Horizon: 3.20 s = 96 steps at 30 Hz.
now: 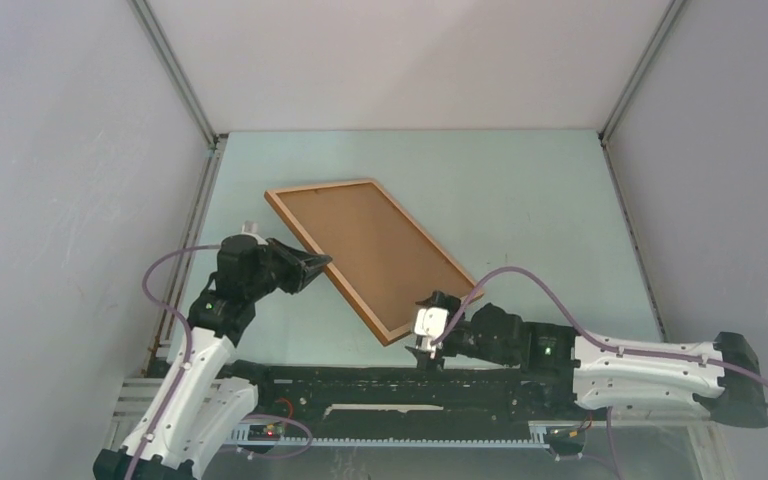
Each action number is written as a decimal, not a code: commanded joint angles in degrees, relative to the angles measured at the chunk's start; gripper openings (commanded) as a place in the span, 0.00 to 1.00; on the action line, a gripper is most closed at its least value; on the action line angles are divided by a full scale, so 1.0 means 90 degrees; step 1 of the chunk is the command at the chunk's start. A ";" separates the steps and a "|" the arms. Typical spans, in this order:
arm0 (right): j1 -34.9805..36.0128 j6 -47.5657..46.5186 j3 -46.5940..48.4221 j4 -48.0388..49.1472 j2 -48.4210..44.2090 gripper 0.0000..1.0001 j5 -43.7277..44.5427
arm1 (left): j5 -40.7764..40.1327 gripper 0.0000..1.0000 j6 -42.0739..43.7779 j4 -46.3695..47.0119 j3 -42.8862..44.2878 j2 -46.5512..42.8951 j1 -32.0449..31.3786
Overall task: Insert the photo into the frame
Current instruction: Turn over the photo frame at the center of the board.
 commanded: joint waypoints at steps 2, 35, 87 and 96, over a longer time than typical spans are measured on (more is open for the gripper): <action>0.0518 -0.0686 -0.0174 0.0714 -0.0093 0.91 0.0513 | 0.0315 0.00 0.0137 0.0568 0.0947 0.0022 0.0019; 0.0055 -0.0517 -0.0875 0.4806 0.1575 0.00 0.2299 | 0.0035 0.62 0.0557 -0.0063 0.2257 0.0304 0.0021; -0.6121 0.8308 0.2429 0.5831 0.6420 0.00 -0.7879 | -0.1457 0.70 0.2928 -0.1450 0.3922 -0.0183 0.0014; -0.5618 0.8449 0.2512 0.5854 0.6692 0.00 -0.8725 | -0.1315 0.70 0.2840 -0.1271 0.3769 -0.0187 0.0015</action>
